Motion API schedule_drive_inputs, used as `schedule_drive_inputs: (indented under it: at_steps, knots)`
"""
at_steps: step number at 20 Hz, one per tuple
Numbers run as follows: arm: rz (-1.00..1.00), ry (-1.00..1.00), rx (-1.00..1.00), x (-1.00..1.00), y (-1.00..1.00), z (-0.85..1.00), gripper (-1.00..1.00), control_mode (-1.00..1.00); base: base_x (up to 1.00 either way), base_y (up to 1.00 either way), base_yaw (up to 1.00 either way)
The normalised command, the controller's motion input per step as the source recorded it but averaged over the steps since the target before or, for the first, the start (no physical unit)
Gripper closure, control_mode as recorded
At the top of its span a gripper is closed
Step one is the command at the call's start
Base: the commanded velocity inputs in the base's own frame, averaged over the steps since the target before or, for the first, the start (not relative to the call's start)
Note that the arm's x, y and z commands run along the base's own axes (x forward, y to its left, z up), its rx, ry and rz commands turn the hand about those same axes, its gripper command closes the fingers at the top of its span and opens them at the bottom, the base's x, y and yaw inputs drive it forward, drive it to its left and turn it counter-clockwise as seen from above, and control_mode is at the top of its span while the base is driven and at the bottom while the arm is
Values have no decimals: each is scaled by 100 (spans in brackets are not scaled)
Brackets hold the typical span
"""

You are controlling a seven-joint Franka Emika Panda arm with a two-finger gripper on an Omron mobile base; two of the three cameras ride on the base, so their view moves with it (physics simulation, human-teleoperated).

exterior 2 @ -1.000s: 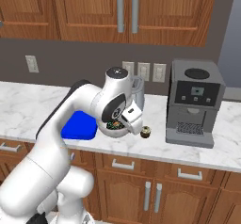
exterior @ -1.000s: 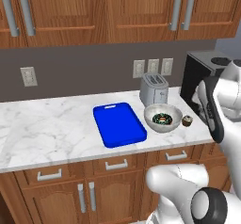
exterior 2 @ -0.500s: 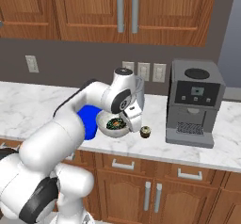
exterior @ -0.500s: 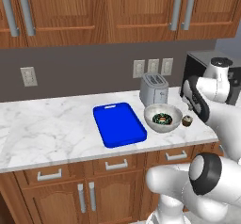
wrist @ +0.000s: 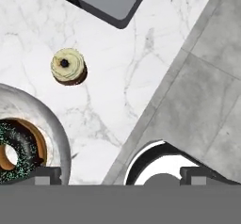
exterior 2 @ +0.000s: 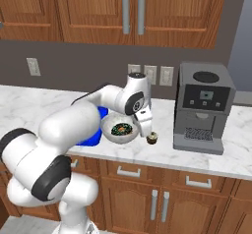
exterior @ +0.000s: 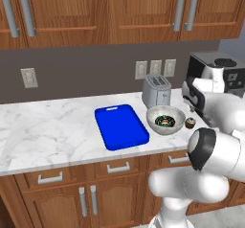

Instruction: Place the bowl with donut and the cupcake onto the tray.

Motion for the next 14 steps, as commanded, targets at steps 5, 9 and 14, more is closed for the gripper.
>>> schedule_drive_inputs:
  at_steps: [5,9,14]
  knots:
    - [-16,1,0,35,-34,-23,-100,-100,0,0,0]
    - [-12,5,1,39,-10,-48,-100,-100,0,0,0]
    - [-11,4,1,40,-9,-40,-100,-100,0,0,0]
